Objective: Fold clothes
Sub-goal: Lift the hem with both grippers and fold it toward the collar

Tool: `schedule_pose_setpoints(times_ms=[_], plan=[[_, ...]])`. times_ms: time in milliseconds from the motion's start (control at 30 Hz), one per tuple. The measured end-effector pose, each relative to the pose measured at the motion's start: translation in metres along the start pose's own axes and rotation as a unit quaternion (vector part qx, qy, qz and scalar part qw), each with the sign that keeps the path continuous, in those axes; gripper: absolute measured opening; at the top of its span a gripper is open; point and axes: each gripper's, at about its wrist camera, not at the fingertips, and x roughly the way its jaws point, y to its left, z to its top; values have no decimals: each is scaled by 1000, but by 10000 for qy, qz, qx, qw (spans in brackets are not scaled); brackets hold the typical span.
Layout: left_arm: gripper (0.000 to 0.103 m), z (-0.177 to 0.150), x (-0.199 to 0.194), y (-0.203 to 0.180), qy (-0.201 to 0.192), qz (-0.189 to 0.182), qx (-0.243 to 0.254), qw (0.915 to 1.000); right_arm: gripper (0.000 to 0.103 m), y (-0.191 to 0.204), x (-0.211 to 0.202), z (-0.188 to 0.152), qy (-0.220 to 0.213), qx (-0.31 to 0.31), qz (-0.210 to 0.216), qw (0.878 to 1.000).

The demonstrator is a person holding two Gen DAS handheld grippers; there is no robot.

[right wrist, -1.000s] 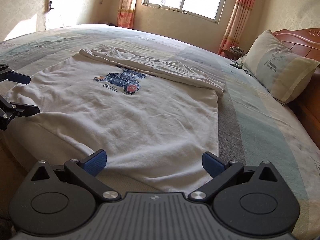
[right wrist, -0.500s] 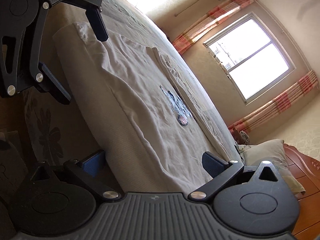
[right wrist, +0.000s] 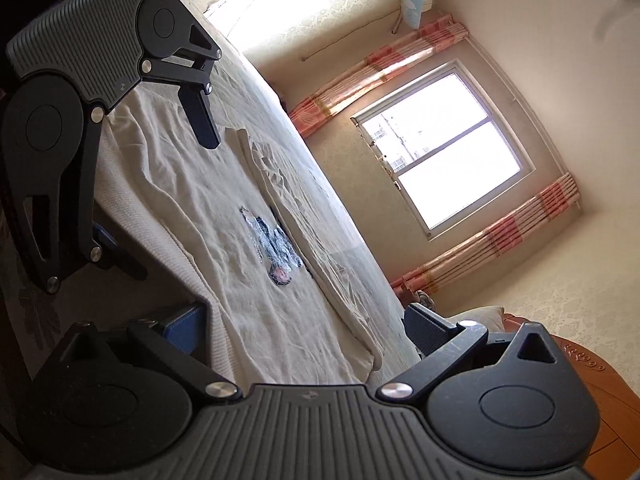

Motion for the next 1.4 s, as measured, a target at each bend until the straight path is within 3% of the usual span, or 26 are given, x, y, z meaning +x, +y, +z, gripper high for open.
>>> schedule_pose_setpoints(times_ms=[167, 367, 600, 700, 867, 967, 1133, 1300, 1400], plan=[[102, 4, -10, 6, -164, 22, -50, 9998, 103, 6, 11, -5, 46, 115, 248, 9996], [103, -15, -3, -11, -74, 294, 702, 9971, 103, 15, 31, -10, 362, -224, -562, 9975], [103, -22, -5, -16, 10, 739, 1465, 9865, 103, 10, 37, -32, 820, -210, -690, 9940], [103, -14, 1, -24, -32, 722, 1594, 9846, 103, 6, 37, -30, 815, 47, -634, 9946], [102, 5, 18, -43, -197, 685, 1776, 9815, 103, 5, 31, -13, 452, 272, -766, 9957], [102, 5, 23, -43, -65, 1042, 1997, 9743, 103, -2, 28, -11, 388, 355, -863, 9949], [102, -17, 20, -29, 393, 1718, 2423, 9541, 103, -16, 23, -25, 522, 495, -976, 9926], [103, -26, 23, -24, 589, 1798, 2441, 9511, 103, -6, 30, -34, 706, 468, -648, 9943], [103, -26, 25, -19, 633, 1869, 2375, 9511, 103, 5, 39, -35, 842, 337, -700, 9934]])
